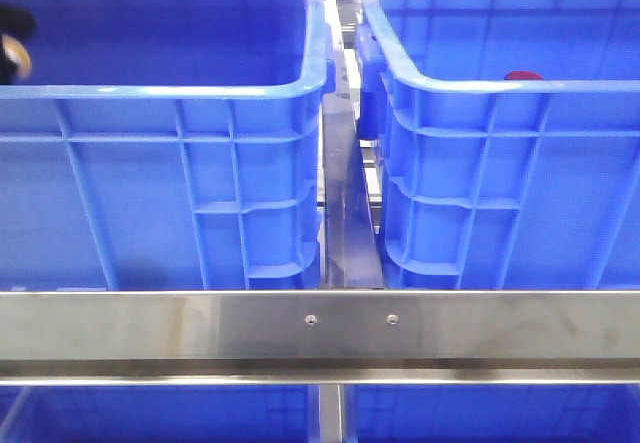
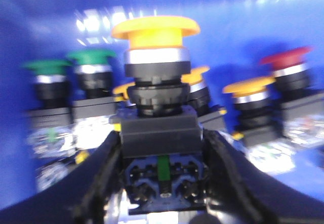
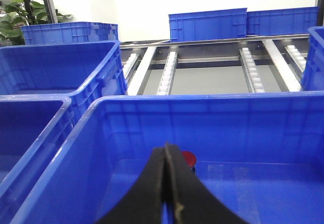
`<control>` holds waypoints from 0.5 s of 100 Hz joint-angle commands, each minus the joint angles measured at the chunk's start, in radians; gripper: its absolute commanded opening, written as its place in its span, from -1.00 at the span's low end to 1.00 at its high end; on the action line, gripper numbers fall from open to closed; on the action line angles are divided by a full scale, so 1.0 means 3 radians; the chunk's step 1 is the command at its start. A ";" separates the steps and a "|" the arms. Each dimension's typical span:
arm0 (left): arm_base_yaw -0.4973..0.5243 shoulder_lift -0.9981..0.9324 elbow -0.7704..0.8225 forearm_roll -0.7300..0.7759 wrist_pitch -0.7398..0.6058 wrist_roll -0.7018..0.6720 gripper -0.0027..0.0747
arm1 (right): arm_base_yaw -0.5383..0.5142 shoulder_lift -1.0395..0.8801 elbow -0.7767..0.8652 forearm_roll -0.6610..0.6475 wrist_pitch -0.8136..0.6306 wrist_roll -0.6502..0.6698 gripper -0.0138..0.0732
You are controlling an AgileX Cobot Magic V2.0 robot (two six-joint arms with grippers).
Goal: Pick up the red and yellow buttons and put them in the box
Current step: 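Lift the yellow button out of the bin with the left gripper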
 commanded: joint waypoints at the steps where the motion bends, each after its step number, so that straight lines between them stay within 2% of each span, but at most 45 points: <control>1: -0.0048 -0.0366 -0.0086 -0.0026 -0.0071 -0.0034 -0.98 | -0.0010 0.0009 -0.0088 -0.0012 -0.0034 -0.0039 -0.84; 25: -0.0247 -0.1099 0.0262 -0.0048 -0.0063 -0.0034 -0.98 | -0.0010 0.0009 -0.0088 -0.0012 -0.0034 -0.0039 -0.84; 50: -0.0748 -0.1926 0.0737 -0.0171 -0.0091 -0.0034 -0.98 | -0.0010 0.0009 -0.0088 -0.0012 -0.0030 -0.0039 -0.84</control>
